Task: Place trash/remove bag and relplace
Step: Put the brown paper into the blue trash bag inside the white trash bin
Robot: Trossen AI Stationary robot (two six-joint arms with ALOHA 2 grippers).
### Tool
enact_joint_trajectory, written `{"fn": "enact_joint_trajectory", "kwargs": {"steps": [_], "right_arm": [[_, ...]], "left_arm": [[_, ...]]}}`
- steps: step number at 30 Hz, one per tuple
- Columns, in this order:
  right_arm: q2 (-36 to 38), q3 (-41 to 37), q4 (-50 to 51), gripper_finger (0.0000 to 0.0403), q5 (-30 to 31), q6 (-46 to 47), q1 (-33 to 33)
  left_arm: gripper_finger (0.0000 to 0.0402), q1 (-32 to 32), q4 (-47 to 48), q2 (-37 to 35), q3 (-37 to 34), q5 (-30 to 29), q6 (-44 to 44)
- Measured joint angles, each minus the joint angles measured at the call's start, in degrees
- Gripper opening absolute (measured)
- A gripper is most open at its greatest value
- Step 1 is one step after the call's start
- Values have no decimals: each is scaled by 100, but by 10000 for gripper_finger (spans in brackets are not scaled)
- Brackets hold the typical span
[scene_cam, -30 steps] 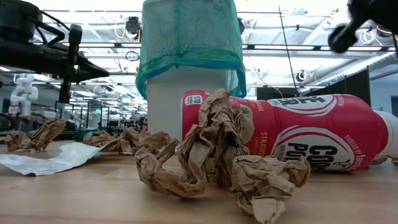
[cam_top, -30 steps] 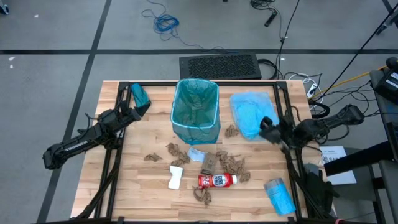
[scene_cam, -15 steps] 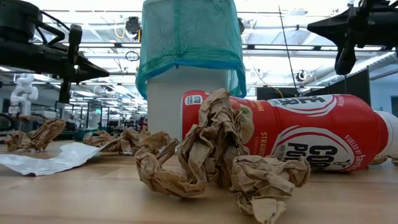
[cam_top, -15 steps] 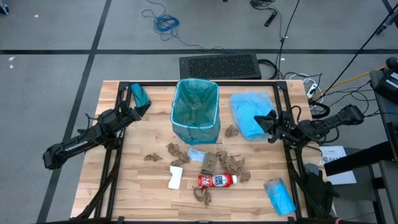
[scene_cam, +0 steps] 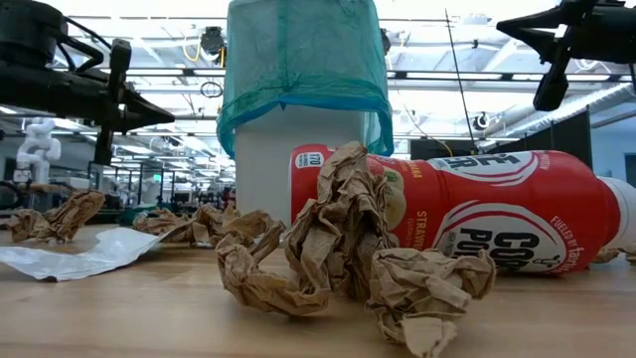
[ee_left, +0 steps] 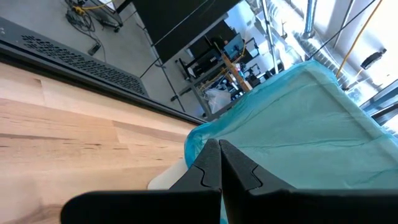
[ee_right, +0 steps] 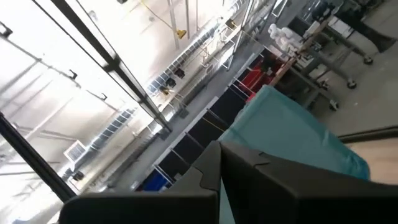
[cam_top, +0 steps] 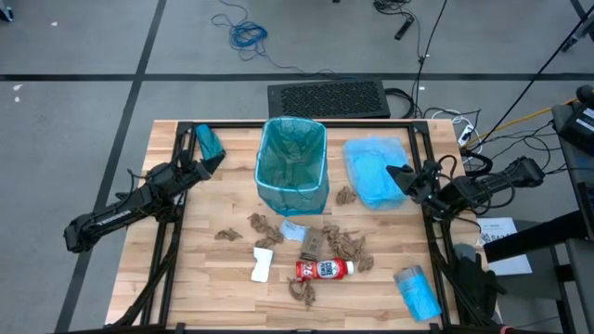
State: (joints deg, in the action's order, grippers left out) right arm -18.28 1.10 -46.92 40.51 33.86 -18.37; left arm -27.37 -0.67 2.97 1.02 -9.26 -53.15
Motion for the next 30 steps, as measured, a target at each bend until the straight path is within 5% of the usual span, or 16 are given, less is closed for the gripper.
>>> {"fn": "enact_joint_trajectory", "kwargs": {"steps": [5, 11, 20, 30], "right_arm": [[0, 0, 2, 0, -9, 73, 0], [-2, 367, 355, 0, -7, -13, 0], [-483, 3959, 5439, 0, -33, -440, 76], [-1709, 6450, 8010, 0, -39, -605, 76]], "left_arm": [[0, 0, -57, 2, 0, 119, -42], [0, 2, -517, 4, 119, 933, -56], [0, 2, 67, 824, 1912, 1090, 1117], [0, 2, 388, 2678, 3634, 2166, 1932]]}}
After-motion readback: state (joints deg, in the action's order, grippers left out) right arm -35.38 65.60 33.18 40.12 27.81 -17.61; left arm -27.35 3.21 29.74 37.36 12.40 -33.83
